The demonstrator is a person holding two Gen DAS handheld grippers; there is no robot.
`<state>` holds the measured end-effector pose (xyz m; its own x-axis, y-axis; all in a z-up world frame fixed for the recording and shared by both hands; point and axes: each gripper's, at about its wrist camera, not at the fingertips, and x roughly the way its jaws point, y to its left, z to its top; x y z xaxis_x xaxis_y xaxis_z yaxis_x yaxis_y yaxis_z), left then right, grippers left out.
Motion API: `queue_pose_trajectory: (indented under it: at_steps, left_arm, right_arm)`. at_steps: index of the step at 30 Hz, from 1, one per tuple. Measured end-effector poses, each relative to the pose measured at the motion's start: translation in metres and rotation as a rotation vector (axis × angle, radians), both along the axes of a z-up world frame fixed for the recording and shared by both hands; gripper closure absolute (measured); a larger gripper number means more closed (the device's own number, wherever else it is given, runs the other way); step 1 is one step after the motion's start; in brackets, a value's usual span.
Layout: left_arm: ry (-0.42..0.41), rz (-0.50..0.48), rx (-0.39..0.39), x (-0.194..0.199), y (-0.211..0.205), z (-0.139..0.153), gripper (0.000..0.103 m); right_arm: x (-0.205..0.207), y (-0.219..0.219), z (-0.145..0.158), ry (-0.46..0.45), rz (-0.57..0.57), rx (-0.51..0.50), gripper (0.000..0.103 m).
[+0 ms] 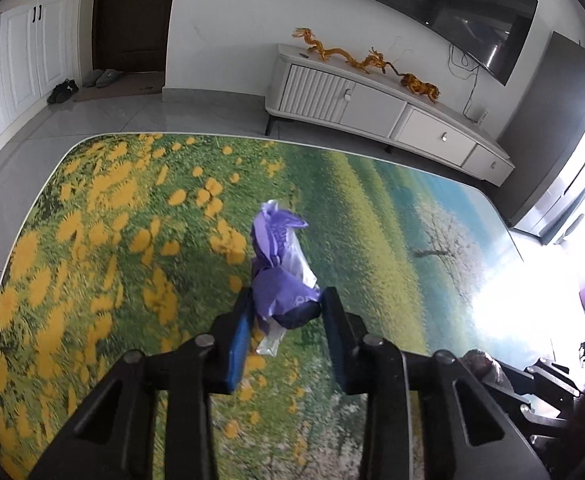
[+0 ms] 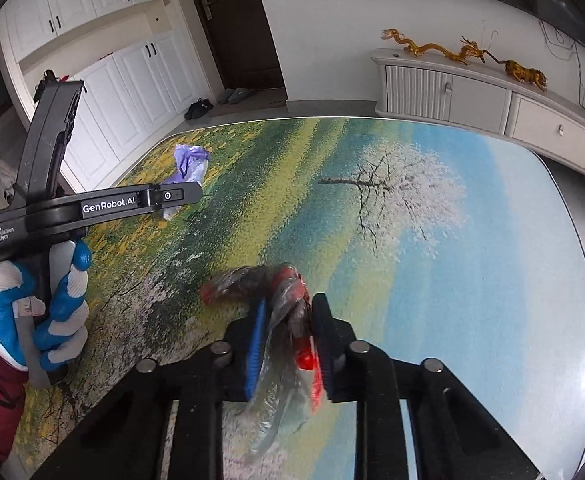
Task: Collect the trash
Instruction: 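Grasp the purple bag with the left tool while the right tool grasps the clear plastic bag, then carry both bags over the bin and open both tools to drop them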
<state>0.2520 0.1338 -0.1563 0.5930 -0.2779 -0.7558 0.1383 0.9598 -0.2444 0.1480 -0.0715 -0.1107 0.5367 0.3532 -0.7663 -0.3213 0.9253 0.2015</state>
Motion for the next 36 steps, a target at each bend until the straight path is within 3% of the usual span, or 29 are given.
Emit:
queue_pose_trajectory:
  at_steps: [7, 15, 24, 36]
  left_arm:
    - [-0.043, 0.002, -0.025, -0.04, -0.011, 0.015, 0.073]
    - [-0.166, -0.038, 0.066, -0.108, -0.049, 0.062, 0.073]
    - [-0.304, -0.079, 0.129, -0.179, -0.099, 0.109, 0.073]
    - [-0.429, -0.18, 0.205, -0.233, -0.173, 0.144, 0.073]
  right_arm:
    - [-0.031, -0.013, 0.016, -0.021, -0.04, 0.049, 0.087]
    - [-0.074, -0.044, 0.048, -0.094, -0.137, 0.102, 0.088]
    - [-0.136, -0.094, 0.082, -0.206, -0.287, 0.051, 0.088]
    - [-0.19, -0.18, 0.114, -0.307, -0.505, 0.057, 0.088]
